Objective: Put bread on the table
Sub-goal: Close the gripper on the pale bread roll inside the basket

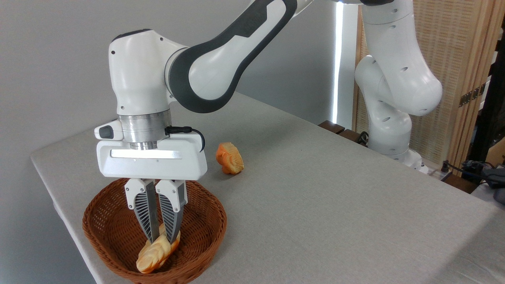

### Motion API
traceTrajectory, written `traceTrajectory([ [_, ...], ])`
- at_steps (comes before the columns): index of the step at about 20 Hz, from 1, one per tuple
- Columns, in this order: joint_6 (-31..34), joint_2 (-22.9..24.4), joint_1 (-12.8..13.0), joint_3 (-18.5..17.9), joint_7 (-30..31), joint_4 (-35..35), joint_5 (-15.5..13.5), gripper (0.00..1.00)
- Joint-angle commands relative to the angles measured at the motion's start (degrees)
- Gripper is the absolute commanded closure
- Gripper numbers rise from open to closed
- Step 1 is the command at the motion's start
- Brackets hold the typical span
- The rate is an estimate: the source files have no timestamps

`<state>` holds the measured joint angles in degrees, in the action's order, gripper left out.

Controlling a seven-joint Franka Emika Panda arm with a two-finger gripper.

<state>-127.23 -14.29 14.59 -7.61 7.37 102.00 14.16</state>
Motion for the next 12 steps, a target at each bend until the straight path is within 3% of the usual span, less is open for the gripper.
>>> traceTrajectory([
  [1,-1.09,0.75,-0.09,0.31,0.89,0.66,1.31,0.82],
  [12,-0.82,1.45,-0.09,1.36,0.72,0.57,1.31,0.82],
])
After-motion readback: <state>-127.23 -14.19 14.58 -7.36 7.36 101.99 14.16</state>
